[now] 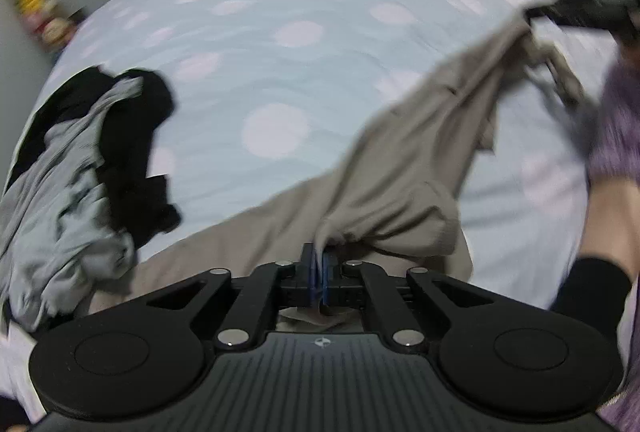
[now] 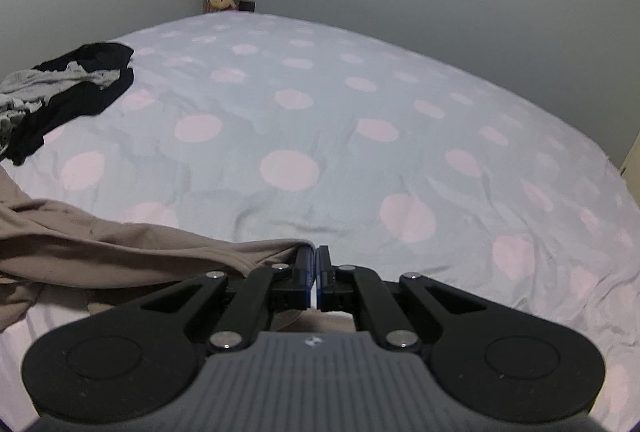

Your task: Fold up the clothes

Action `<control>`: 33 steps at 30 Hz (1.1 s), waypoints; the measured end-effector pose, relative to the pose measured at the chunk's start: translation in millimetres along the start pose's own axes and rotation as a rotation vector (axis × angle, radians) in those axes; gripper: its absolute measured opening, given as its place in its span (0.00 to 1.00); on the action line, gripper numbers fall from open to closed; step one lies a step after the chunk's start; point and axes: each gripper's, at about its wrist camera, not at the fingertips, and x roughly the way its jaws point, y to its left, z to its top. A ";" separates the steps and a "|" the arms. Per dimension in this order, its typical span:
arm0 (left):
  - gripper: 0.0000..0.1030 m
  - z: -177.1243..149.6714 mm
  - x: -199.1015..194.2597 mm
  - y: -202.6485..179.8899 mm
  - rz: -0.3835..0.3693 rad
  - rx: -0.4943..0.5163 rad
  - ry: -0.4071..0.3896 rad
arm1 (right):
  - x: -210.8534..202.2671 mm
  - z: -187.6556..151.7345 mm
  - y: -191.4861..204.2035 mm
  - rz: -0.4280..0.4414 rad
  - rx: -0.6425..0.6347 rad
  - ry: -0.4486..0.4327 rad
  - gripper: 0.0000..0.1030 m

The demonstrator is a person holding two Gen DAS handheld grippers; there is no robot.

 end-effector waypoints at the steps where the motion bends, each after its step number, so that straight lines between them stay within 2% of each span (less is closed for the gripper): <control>1: 0.02 -1.2 3.2 -4.7 0.001 0.035 0.006 | 1.7 -1.0 0.2 0.002 0.000 0.007 0.02; 3: 0.17 -2.1 7.1 -11.7 0.027 0.096 0.013 | 3.9 -2.2 1.9 0.003 -0.007 0.014 0.02; 5: 0.28 -1.9 6.5 -17.6 0.050 0.160 0.006 | 5.7 -3.4 5.1 0.001 -0.023 0.018 0.03; 9: 0.38 2.2 -2.5 -31.9 0.079 0.333 -0.007 | 6.4 -5.6 11.9 -0.004 -0.061 0.017 0.03; 11: 0.38 6.0 -8.0 -40.3 0.085 0.435 -0.003 | 5.0 -6.7 13.0 -0.006 -0.069 0.010 0.03; 14: 0.38 16.0 -14.1 -50.6 0.054 0.549 0.014 | 4.7 -7.5 11.7 0.000 -0.065 0.006 0.03; 18: 0.37 27.9 -9.3 -57.7 0.040 0.640 0.049 | 4.7 -7.8 10.0 0.010 -0.050 0.005 0.03; 20: 0.31 28.7 -1.3 -59.8 0.027 0.683 0.081 | 4.7 -7.5 9.2 0.015 -0.045 0.004 0.03; 25: 0.30 30.9 18.6 -64.9 -0.006 0.789 0.161 | 4.2 -7.5 8.3 0.028 -0.035 0.000 0.03; 28: 0.28 32.0 29.8 -63.9 -0.028 0.818 0.207 | 5.1 -7.1 8.2 0.035 -0.031 0.000 0.03; 30: 0.17 31.9 35.4 -61.3 -0.047 0.817 0.237 | 6.2 -7.2 8.5 0.038 -0.030 0.001 0.03; 33: 0.11 31.3 36.8 -60.2 -0.069 0.822 0.246 | 8.2 -6.3 7.4 0.043 -0.023 0.008 0.03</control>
